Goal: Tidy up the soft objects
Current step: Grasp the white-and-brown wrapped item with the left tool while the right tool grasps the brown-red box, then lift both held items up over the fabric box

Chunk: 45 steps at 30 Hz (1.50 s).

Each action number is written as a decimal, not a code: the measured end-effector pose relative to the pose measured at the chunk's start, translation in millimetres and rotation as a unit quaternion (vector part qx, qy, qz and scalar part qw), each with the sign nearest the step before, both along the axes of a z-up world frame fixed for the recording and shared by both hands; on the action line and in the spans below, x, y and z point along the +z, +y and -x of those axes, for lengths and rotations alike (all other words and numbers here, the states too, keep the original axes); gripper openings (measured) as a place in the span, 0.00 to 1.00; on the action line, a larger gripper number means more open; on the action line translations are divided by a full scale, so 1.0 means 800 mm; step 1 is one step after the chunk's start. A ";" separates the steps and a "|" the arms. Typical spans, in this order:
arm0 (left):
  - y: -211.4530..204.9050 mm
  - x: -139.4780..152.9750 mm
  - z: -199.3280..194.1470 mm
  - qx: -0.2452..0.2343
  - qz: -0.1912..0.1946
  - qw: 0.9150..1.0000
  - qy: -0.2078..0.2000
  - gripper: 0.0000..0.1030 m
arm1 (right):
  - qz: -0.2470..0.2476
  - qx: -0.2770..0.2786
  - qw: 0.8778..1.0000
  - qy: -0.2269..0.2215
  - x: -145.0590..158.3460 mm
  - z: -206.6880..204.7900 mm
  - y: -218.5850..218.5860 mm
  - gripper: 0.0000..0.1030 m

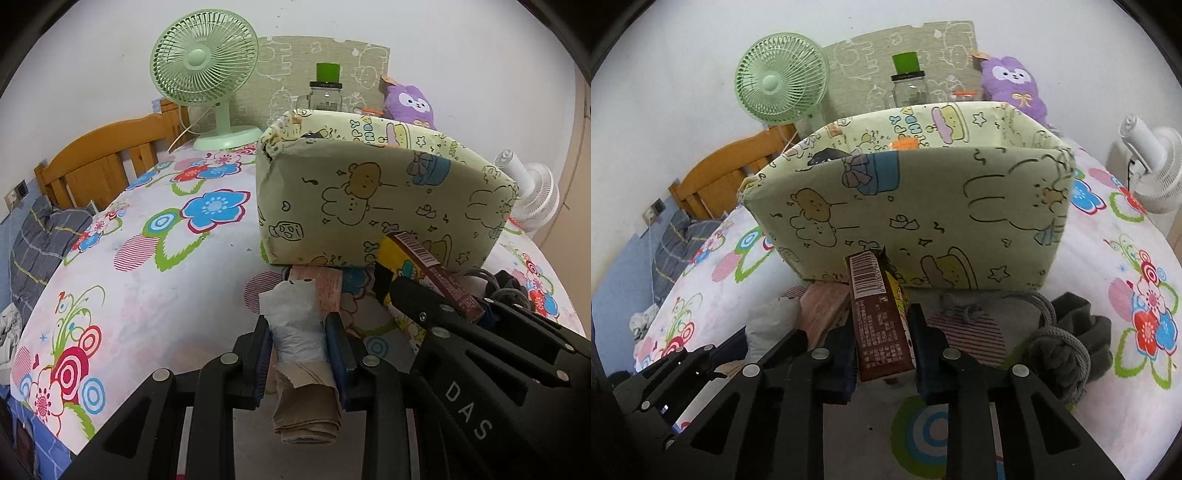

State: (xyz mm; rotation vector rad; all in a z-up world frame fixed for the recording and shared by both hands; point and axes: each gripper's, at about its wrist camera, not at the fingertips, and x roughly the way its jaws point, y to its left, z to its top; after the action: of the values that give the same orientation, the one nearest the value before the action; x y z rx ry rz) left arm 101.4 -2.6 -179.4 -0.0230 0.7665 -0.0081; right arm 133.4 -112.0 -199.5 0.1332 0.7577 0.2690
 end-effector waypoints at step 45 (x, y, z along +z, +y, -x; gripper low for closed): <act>-0.027 0.142 0.080 -0.045 0.032 0.993 -0.108 0.27 | 0.025 -0.071 0.991 -0.115 0.156 0.114 -0.034 0.25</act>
State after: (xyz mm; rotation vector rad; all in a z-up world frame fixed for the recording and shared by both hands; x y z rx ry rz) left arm 37.2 -24.1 -66.2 -0.0474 0.5498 -0.1200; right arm 42.6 -139.3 -74.9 0.1058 0.5230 0.1274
